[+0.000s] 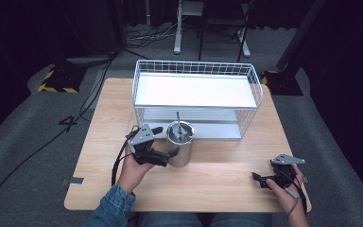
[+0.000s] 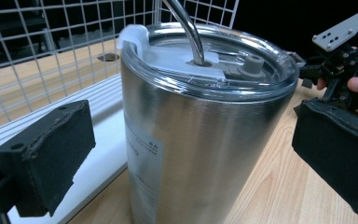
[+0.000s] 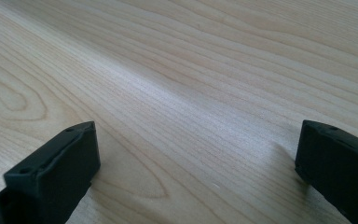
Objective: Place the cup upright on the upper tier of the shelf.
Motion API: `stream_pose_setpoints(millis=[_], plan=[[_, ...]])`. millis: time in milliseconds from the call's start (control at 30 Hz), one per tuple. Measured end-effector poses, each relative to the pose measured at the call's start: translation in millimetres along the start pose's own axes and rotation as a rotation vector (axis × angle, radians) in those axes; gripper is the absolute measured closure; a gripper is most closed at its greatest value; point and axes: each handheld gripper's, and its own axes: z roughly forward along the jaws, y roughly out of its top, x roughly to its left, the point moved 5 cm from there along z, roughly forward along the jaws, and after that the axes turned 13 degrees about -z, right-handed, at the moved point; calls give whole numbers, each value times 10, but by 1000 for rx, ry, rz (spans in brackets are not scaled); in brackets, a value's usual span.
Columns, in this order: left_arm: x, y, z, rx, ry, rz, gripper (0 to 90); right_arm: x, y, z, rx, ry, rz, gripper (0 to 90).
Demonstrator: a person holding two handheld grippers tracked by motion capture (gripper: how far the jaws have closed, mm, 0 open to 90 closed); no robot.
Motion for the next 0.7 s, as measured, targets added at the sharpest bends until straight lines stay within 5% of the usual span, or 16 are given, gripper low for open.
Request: stream_pose_setpoints(millis=[267, 700], plan=[[-6, -21, 158, 10, -7, 10, 0, 0, 0, 0, 0, 0, 0, 0], [-32, -106, 404, 29, 53, 14, 0, 1, 0, 0, 0, 1, -1, 0]])
